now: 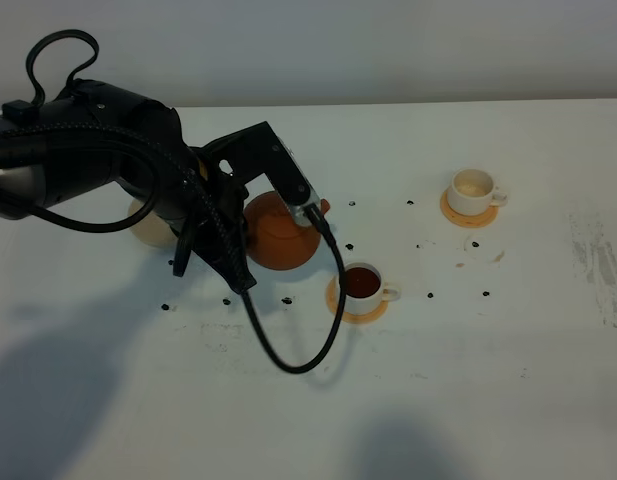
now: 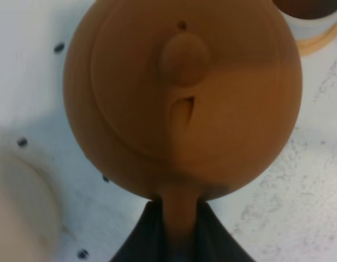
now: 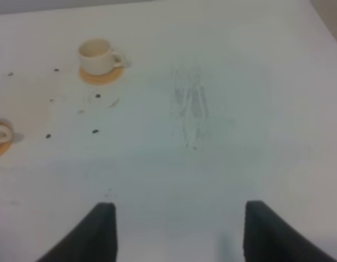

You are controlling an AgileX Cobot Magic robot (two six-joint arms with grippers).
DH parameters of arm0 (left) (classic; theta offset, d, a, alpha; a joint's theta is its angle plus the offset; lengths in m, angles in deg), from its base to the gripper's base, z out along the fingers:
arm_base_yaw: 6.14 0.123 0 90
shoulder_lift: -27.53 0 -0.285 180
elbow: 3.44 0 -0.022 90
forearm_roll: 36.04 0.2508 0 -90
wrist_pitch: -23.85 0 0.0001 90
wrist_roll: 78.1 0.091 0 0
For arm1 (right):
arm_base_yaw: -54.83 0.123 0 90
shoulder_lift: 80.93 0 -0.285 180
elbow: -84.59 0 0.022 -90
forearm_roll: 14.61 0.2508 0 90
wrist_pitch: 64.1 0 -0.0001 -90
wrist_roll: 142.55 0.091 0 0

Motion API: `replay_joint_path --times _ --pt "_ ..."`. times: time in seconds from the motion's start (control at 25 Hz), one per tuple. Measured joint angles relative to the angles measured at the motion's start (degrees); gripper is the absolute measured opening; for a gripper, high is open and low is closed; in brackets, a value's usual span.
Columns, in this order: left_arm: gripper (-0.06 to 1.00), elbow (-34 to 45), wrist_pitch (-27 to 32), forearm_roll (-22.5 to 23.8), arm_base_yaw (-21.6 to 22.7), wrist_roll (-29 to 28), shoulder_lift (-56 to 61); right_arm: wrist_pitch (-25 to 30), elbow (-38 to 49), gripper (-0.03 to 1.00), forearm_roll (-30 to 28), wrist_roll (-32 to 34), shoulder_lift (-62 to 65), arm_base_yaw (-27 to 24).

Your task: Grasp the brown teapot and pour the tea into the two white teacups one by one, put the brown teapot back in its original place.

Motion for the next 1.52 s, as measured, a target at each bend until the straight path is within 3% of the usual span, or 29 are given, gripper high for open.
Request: replay_joint_path --times 0.36,1.04,1.32,1.52 --pt "0.08 0.0 0.7 -0.5 0.0 -10.0 -4.8 -0.1 0.0 0.49 0.3 0.0 0.0 0.0" --pt "0.08 -0.3 -1.9 -2.8 0.0 -11.0 -6.9 -0.1 0.0 0.49 0.4 0.0 0.0 0.0" --pt "0.08 -9.6 -1.6 -0.3 0.0 -10.9 -6.9 -0.1 0.0 0.49 0.4 0.0 0.0 0.0" --pt "0.08 -21.1 1.1 0.6 -0.2 -6.8 -11.9 -0.1 0.0 0.49 0.4 0.0 0.0 0.0"
